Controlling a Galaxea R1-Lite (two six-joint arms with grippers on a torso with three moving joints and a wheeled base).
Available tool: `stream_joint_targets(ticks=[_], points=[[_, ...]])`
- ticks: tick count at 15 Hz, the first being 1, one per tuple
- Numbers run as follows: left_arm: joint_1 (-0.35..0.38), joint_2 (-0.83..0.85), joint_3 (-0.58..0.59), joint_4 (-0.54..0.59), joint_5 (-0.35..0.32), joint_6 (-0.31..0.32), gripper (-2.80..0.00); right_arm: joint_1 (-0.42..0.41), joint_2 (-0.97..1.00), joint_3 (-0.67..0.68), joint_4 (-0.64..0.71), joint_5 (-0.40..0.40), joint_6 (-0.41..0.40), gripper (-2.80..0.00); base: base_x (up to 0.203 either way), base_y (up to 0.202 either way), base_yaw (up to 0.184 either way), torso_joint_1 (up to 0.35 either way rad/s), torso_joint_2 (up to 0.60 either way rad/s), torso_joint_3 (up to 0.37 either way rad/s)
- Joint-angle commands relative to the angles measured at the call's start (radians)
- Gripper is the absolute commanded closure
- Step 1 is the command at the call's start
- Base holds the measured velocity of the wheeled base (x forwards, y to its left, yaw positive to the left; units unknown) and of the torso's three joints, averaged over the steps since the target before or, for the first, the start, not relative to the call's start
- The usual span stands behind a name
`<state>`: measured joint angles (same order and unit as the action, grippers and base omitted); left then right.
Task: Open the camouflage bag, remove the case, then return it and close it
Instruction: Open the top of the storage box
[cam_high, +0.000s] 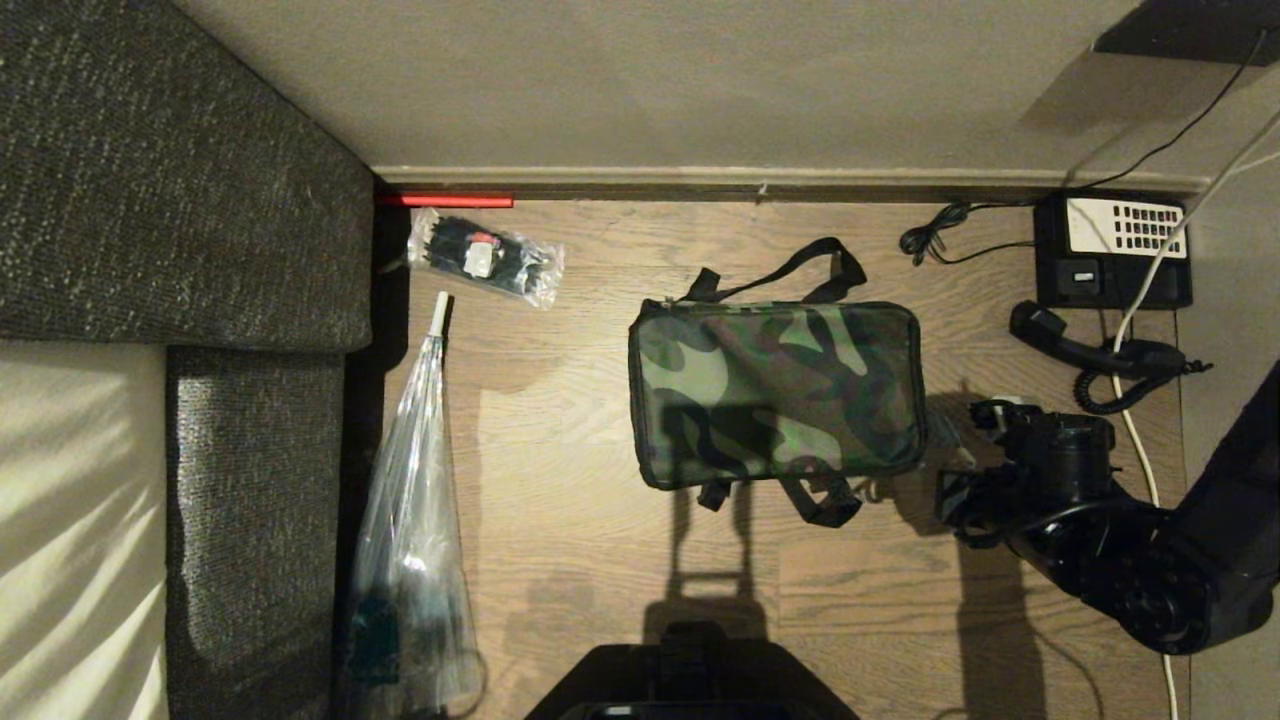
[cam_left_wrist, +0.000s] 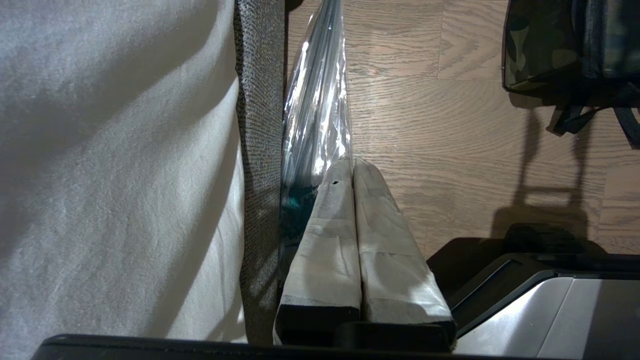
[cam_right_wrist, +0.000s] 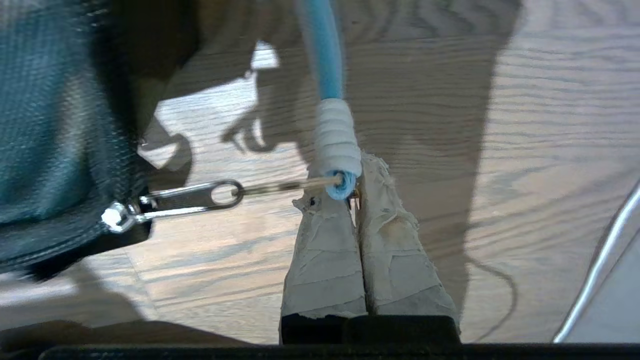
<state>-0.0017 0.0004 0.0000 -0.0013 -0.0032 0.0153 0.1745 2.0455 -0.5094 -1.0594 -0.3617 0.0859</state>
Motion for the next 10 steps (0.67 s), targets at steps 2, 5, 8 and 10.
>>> stream_joint_targets(ticks=[2, 5, 8, 10], points=[[0.000, 0.000, 0.000, 0.000, 0.000, 0.000, 0.00, -0.007, -0.001, -0.006, -0.004, 0.000, 0.000, 0.00, 0.000, 0.000, 0.000, 0.000, 0.00, 0.000], [0.000, 0.000, 0.000, 0.000, 0.000, 0.000, 0.00, -0.008, 0.004, -0.013, 0.010, -0.003, 0.000, 0.00, 0.000, 0.000, 0.000, 0.000, 0.00, 0.000], [0.000, 0.000, 0.000, 0.000, 0.000, 0.000, 0.00, -0.009, 0.016, -0.045, 0.001, -0.005, 0.003, 0.00, 0.000, 0.000, 0.000, 0.000, 0.00, 0.000], [0.000, 0.000, 0.000, 0.000, 0.000, 0.001, 0.00, -0.009, 0.012, -0.057, 0.001, -0.003, 0.003, 0.00, 0.000, 0.000, 0.000, 0.000, 0.00, 0.000]])
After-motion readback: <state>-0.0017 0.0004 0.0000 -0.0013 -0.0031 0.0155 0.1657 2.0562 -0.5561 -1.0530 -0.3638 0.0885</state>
